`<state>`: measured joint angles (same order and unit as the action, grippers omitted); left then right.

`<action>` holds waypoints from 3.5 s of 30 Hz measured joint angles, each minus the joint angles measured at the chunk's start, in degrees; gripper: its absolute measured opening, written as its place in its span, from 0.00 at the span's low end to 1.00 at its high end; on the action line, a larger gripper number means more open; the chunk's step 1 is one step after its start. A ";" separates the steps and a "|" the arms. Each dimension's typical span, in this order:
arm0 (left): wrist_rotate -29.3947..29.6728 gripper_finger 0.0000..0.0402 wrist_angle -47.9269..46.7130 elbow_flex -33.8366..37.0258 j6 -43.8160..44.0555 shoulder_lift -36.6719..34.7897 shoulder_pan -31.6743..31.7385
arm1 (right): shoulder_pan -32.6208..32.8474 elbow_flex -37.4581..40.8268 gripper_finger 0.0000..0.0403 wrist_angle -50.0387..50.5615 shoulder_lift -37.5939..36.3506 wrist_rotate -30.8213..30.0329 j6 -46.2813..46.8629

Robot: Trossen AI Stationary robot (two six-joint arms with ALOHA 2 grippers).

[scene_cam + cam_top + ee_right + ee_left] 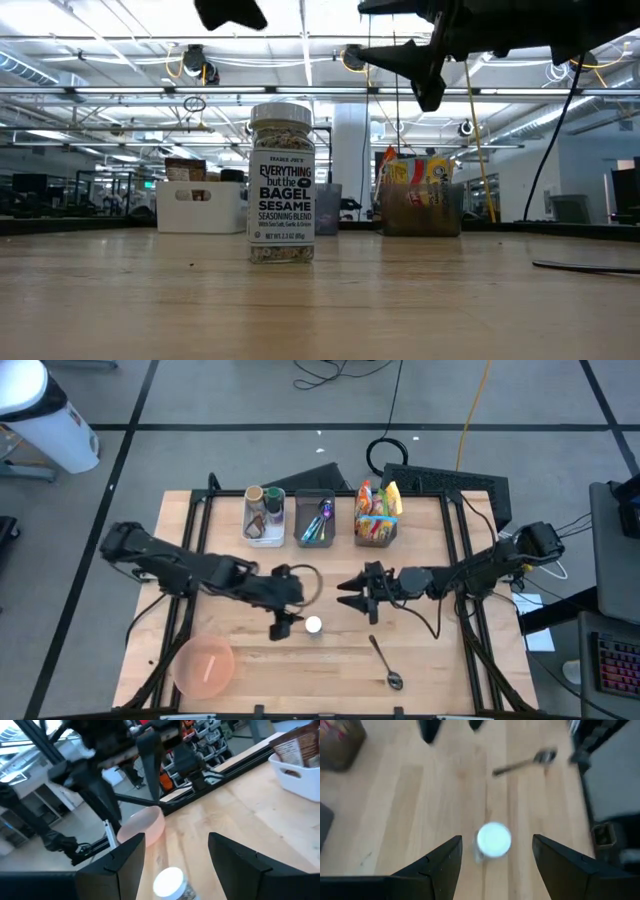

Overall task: Pick & Place Food Item
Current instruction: Put the white seasoning bottle into the white bin

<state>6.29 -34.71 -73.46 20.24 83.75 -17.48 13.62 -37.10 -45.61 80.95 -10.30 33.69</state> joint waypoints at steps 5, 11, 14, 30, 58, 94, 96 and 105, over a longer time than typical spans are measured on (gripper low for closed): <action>-5.46 0.62 -7.37 -7.86 -0.50 9.14 2.64 | -0.58 0.00 0.52 0.22 0.00 0.03 -0.75; -16.25 0.62 -8.03 -10.11 1.02 14.28 5.22 | -0.54 0.00 0.52 3.83 -1.10 3.53 -2.04; -17.21 0.62 -8.28 -10.11 2.35 14.44 5.98 | -0.54 -0.02 0.52 9.12 -3.23 3.71 -1.63; -13.85 0.62 -7.42 -10.13 2.87 14.42 8.78 | -0.51 0.00 0.52 20.96 -10.38 2.44 -3.08; -23.76 0.98 -5.74 -10.13 13.52 14.42 13.09 | -0.49 0.02 0.52 26.77 -18.17 1.37 -9.42; -7.25 0.98 -8.44 -10.50 18.98 22.84 2.65 | 0.36 0.07 0.52 39.46 -28.00 1.37 -10.33; -7.20 0.98 -7.94 -10.54 18.63 23.52 2.71 | 0.36 0.07 0.52 39.63 -27.98 1.37 -10.36; -7.64 0.98 -8.43 -10.54 17.43 25.89 3.12 | 0.36 0.04 0.52 39.94 -27.98 1.37 -10.20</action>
<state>-1.34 -43.14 -84.01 37.67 109.64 -14.36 13.98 -37.06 -5.67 52.97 -8.93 23.49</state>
